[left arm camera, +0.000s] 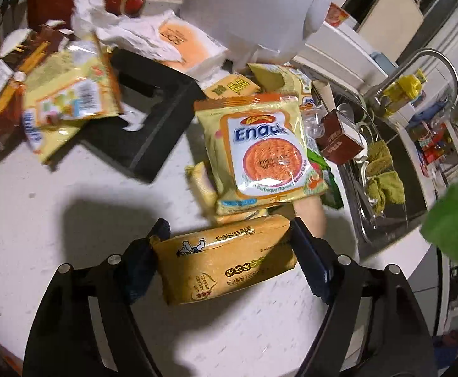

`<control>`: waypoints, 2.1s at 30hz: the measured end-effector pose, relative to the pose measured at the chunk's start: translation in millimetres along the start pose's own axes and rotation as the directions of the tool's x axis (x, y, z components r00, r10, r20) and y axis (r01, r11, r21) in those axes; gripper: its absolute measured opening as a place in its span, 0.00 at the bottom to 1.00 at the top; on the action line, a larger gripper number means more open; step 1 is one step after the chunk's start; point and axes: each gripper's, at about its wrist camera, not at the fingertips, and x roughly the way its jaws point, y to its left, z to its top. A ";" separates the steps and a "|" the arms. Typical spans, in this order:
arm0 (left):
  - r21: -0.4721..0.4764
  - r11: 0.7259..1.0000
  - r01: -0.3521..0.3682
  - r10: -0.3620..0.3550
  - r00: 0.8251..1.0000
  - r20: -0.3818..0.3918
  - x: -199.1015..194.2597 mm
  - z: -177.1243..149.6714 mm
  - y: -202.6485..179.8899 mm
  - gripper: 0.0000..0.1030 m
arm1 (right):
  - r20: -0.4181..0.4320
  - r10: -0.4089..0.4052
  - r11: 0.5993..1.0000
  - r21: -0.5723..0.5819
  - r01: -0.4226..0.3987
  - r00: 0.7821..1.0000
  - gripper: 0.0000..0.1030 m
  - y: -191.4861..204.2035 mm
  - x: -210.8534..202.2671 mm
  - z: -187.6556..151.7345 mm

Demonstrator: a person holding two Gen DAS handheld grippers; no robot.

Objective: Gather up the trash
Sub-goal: 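Grasp the yellow-orange snack packet with the left tool while the right tool holds the cloth, then carry both items to the black trash bag and open both tools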

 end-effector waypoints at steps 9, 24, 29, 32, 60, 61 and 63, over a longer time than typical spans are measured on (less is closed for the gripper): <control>0.021 0.999 0.041 -0.042 0.998 0.042 -84.5 -55.1 40.3 0.73 | -0.101 0.103 0.994 -0.027 -0.106 0.990 0.10 36.0 26.6 -29.5; -0.065 0.975 -0.213 0.180 0.925 -0.334 -33.8 -262.3 196.3 0.73 | -0.702 0.193 0.962 -0.004 -0.275 0.685 0.10 112.9 132.2 -263.9; -0.076 0.964 -0.256 0.198 0.877 -0.438 65.2 -312.0 242.8 0.73 | -0.808 0.057 0.980 -0.067 -0.187 0.587 0.10 96.5 202.3 -384.1; -0.081 0.959 -0.273 0.201 0.851 -0.484 104.8 -325.2 264.1 0.75 | -0.844 -0.038 0.983 -0.127 -0.132 0.535 0.10 79.1 247.8 -451.7; -0.014 0.980 -0.200 0.185 0.927 -0.327 -33.6 -266.4 196.7 0.85 | -0.215 -0.048 0.904 -0.425 -0.049 0.976 0.95 126.2 136.2 -139.3; -0.017 0.980 -0.199 0.184 0.934 -0.307 -38.1 -261.6 192.4 0.85 | -0.201 -0.073 0.899 -0.437 -0.023 0.977 0.95 118.8 149.5 -132.2; -0.018 0.978 -0.208 0.195 0.939 -0.282 -43.7 -255.7 187.1 0.85 | -0.200 -0.129 0.886 -0.462 0.022 0.971 0.95 103.7 183.4 -121.4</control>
